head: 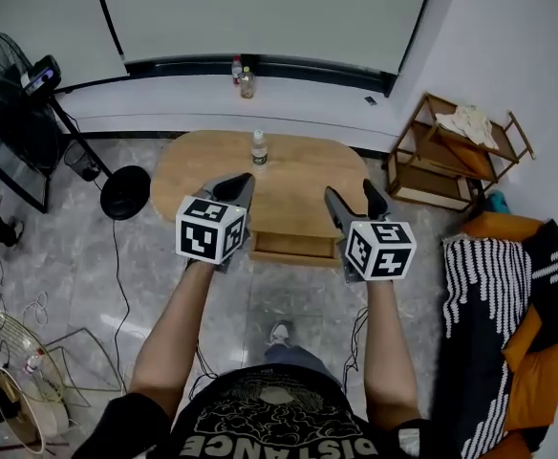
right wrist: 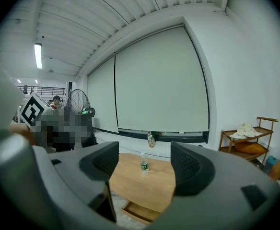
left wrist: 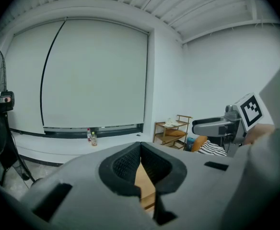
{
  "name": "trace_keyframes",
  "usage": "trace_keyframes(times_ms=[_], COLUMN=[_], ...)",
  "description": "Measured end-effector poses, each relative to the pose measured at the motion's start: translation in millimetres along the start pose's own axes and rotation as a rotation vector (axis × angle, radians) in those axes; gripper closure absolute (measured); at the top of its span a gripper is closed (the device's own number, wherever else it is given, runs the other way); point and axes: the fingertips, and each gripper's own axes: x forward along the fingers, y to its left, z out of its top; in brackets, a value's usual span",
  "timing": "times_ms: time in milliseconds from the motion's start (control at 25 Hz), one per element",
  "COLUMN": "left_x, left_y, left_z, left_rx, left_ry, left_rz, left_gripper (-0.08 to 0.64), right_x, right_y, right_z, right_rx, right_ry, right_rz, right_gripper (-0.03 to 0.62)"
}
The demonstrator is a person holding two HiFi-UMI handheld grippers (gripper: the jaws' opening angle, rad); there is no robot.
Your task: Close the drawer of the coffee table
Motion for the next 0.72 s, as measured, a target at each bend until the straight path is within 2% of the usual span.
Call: trace_keyframes(times_ms=[200, 520, 720], left_x=[7, 14, 29], left_y=[-6, 0, 10], left_z=[-15, -68, -102], left_rx=[0.02, 0.011, 0.021], left_ry=[0.009, 0.026, -0.002], left_rz=[-0.021, -0.021, -0.017], left_gripper=[0.558, 0.557, 0.557], right_x=[6, 17, 35], right_y=[-3, -2, -3], right_z=[-15, -57, -95], right_rx=[0.014, 0.025, 0.021], right_ry=[-0.002, -0.004, -0.024], right_rz=[-0.009, -0.016, -0.015], right_gripper=[0.268, 0.268, 0.268])
